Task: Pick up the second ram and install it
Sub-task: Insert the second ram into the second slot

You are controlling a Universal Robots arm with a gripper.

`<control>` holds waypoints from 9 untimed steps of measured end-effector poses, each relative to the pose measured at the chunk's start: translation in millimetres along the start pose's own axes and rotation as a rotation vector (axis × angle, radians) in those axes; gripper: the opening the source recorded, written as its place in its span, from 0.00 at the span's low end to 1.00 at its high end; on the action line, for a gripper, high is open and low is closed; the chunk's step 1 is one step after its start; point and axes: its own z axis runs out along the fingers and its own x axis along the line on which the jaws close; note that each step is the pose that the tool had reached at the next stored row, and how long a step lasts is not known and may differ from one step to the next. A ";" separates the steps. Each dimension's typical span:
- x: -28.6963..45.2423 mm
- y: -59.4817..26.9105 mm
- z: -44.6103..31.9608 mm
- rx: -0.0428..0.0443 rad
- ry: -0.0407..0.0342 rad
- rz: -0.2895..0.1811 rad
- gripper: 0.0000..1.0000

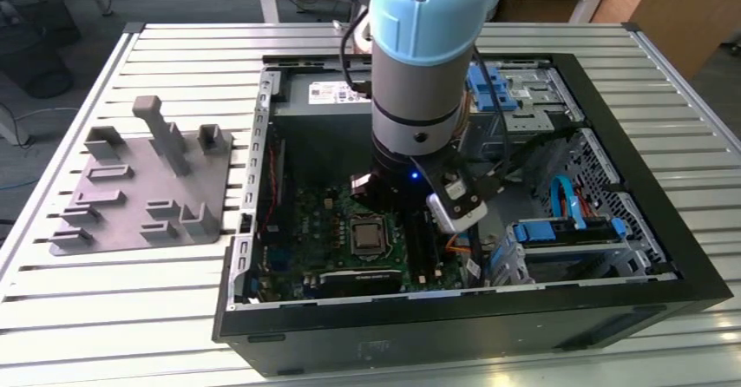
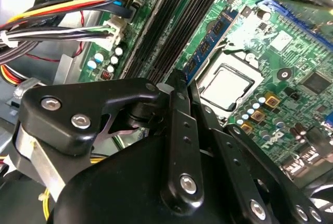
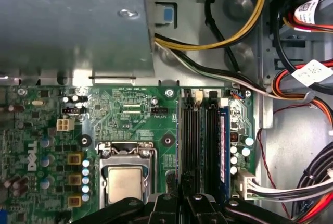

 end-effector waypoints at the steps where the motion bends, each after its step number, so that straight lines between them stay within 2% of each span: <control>1: -0.2 0.1 0.6 0.0002 -0.0001 0.002 0.14; 9: -4.2 1.7 2.8 0.0002 -0.0003 0.006 0.14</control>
